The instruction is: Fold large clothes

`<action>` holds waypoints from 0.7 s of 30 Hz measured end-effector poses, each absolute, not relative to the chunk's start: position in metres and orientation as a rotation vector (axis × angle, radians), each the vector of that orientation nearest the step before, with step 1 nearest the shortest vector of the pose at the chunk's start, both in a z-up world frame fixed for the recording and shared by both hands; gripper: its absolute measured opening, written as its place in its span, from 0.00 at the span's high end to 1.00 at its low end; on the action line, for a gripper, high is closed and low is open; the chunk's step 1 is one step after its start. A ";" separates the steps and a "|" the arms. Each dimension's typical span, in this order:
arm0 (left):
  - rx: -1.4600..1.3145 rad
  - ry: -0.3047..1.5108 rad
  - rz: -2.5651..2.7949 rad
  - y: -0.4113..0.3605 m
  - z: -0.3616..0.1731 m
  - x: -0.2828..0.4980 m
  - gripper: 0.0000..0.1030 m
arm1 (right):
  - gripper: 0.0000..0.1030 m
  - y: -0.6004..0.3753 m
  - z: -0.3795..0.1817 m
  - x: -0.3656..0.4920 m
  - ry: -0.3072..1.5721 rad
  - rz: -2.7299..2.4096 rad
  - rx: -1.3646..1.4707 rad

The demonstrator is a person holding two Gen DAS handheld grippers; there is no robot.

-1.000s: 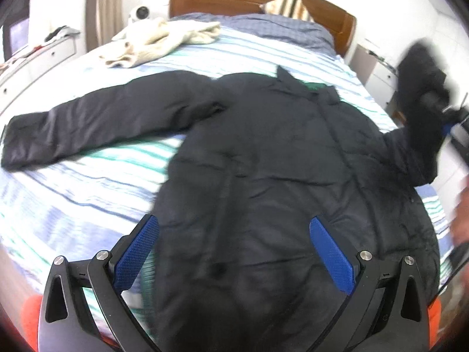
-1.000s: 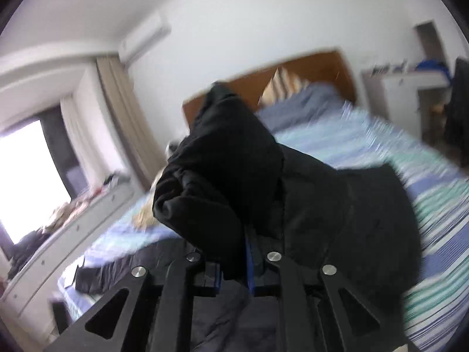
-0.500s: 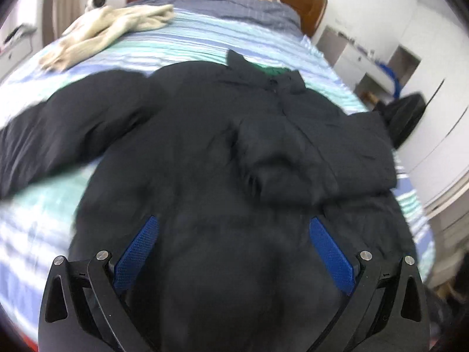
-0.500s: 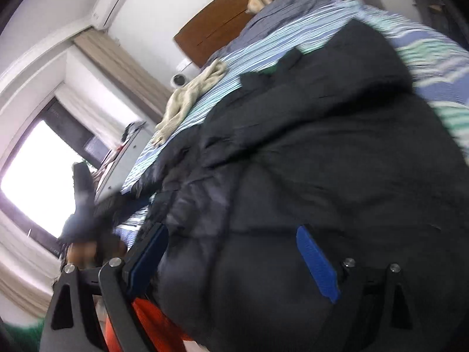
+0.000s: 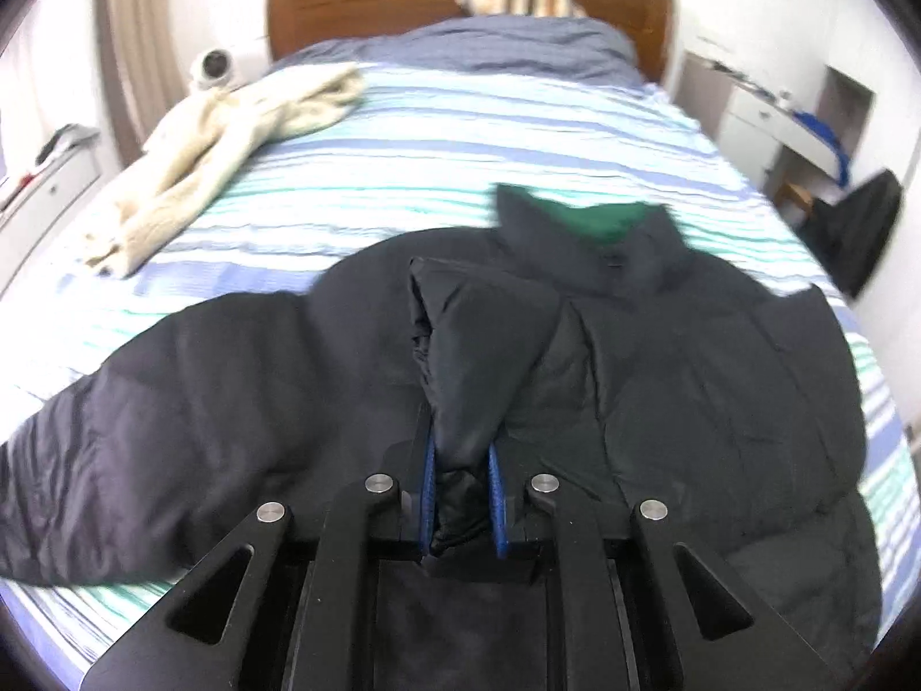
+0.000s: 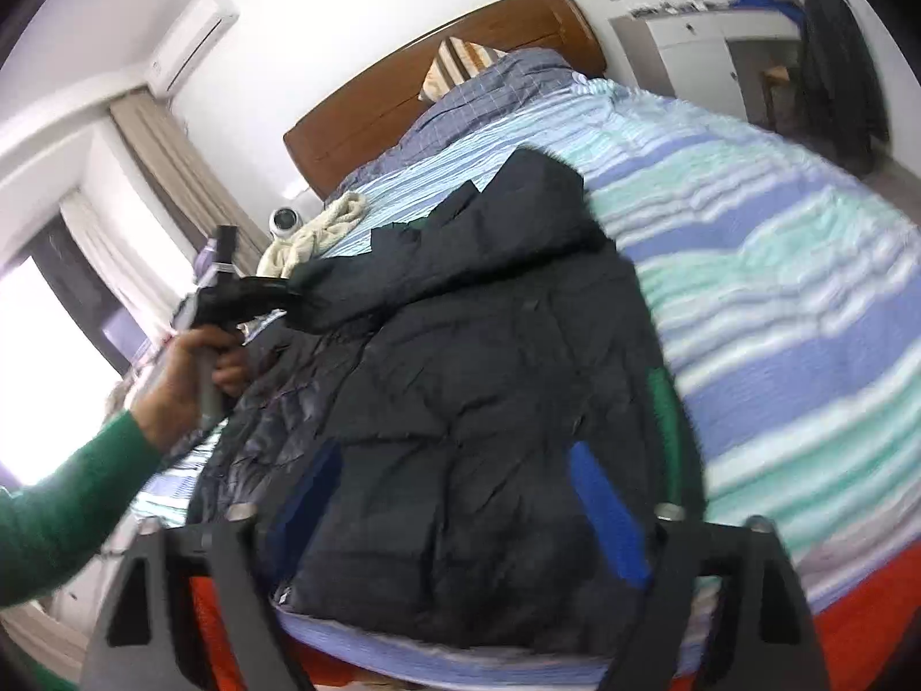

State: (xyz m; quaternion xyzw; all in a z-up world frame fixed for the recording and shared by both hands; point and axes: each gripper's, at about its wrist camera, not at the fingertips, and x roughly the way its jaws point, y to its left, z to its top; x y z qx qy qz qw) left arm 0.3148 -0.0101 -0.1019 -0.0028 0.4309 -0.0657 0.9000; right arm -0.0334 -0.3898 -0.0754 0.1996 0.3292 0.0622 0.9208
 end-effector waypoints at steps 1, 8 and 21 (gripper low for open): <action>-0.004 0.911 -0.120 -0.004 -0.113 0.320 0.86 | 0.36 -0.390 -0.067 -0.018 0.672 0.121 0.368; -0.031 0.903 -0.105 0.023 -0.183 0.307 0.76 | 0.49 -0.380 -0.025 0.130 0.663 0.083 0.181; -0.071 0.857 -0.128 0.030 -0.188 0.307 0.73 | 0.49 -0.410 -0.163 0.283 1.064 -0.034 0.334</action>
